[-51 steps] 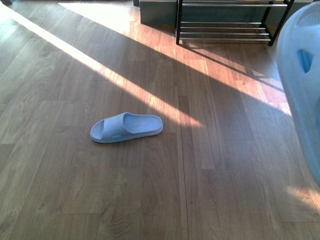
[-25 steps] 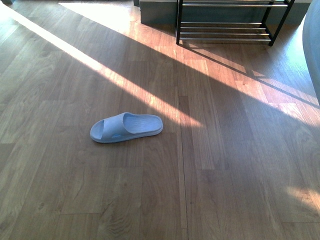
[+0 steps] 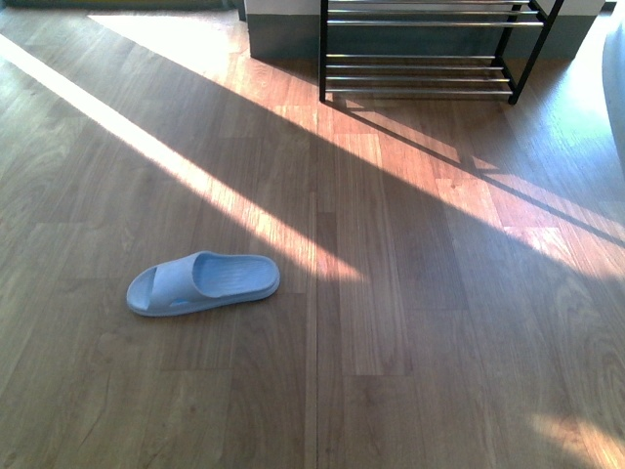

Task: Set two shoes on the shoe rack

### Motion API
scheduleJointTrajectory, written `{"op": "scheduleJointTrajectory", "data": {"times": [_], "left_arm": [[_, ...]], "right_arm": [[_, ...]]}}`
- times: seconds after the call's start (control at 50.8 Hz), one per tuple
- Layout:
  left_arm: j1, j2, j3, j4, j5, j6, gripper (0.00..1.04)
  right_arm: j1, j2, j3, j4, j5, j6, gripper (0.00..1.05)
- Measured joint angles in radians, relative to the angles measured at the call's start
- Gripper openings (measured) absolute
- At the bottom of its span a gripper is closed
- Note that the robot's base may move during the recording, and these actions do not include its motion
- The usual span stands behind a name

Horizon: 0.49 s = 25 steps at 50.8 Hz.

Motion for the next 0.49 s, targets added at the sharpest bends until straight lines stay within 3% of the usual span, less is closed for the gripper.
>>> {"op": "scheduleJointTrajectory", "data": {"times": [0.492], "left_arm": [[0.0,0.0,0.0,0.0,-0.001,0.0,0.95]], "right_arm": [[0.0,0.001,0.0,0.0,0.0,0.0,0.01]]}}
